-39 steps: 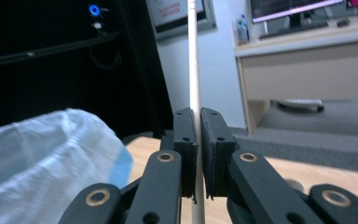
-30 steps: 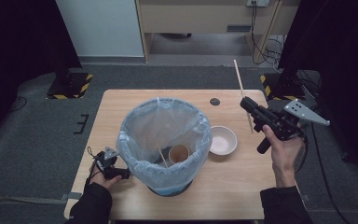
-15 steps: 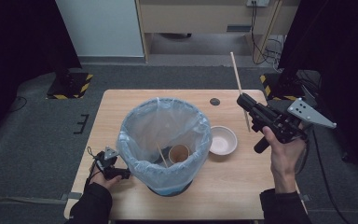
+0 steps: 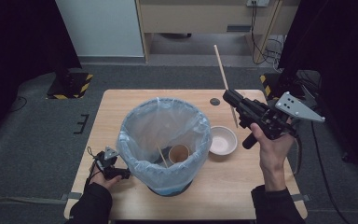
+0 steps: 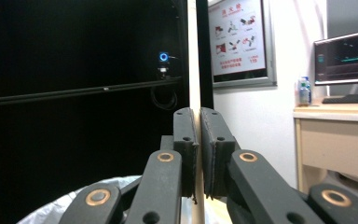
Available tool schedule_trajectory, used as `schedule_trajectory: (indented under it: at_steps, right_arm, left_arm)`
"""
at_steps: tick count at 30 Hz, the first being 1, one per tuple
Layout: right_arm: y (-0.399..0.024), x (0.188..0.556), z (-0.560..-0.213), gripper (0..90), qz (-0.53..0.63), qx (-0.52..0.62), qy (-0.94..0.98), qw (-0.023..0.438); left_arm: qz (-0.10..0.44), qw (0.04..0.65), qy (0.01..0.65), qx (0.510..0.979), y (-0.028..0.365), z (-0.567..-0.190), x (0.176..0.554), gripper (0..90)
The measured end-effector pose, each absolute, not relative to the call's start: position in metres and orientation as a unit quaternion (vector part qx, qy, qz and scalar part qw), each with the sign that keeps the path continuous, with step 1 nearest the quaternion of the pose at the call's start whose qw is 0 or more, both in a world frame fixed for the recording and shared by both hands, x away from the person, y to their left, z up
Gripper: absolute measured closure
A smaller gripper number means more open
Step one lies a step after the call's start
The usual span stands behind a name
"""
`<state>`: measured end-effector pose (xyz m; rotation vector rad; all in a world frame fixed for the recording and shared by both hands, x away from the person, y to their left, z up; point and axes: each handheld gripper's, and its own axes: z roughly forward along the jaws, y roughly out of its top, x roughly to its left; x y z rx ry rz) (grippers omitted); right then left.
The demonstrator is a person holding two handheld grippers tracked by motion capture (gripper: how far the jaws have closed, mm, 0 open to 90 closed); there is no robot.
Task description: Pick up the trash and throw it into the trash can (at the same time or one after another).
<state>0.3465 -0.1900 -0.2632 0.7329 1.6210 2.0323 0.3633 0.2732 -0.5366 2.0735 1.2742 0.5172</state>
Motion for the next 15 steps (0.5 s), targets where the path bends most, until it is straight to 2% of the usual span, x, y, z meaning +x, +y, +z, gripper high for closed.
schedule_trajectory:
  at_steps: [15]
  right_arm:
    - [-0.157, 0.351, -0.256, 85.9, 0.736, 0.242, 0.6, 0.199]
  left_arm:
    - [0.197, 0.321, 0.485, 0.789, 0.273, -0.537, 0.363, 0.0]
